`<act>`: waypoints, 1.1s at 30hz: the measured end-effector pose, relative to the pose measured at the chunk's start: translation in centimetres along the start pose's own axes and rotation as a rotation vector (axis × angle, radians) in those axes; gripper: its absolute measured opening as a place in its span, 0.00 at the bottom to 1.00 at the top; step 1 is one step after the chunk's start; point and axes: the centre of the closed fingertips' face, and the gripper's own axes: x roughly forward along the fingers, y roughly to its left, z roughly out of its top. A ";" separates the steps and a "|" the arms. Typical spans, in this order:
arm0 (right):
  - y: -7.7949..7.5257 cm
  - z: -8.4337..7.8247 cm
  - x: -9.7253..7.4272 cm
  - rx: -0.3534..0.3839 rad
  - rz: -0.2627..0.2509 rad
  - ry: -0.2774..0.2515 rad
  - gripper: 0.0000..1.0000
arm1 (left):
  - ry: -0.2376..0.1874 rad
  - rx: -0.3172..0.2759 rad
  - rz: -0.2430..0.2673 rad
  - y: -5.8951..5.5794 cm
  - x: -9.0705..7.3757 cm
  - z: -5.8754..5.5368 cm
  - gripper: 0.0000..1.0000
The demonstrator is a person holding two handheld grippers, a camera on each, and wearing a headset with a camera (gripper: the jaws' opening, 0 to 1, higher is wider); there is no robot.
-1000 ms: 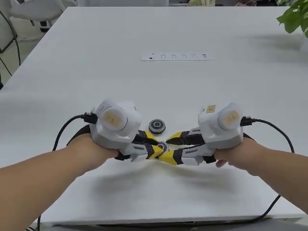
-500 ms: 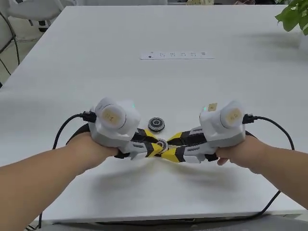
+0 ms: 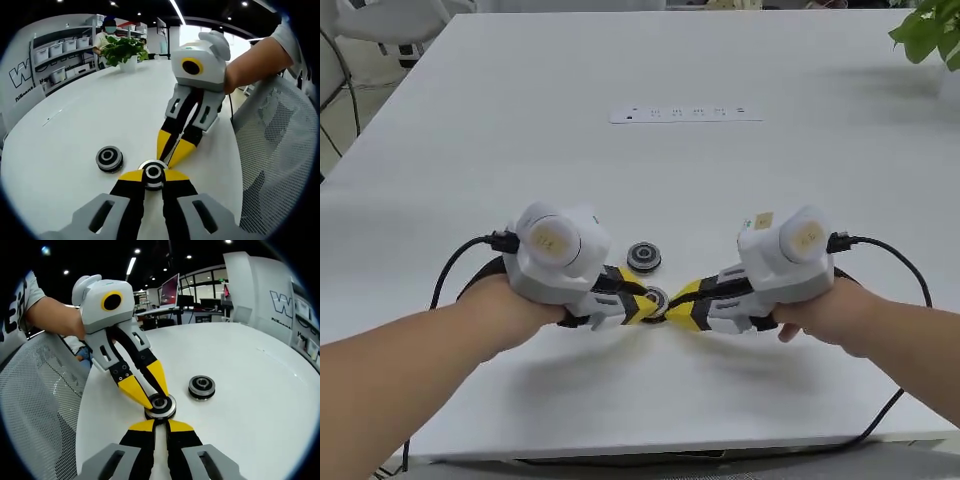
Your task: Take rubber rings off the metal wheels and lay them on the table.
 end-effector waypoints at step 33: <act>-1.1 1.5 -0.6 0.278 -0.032 -0.093 0.00 | 0.013 0.011 0.018 0.0 0.0 0.0 0.06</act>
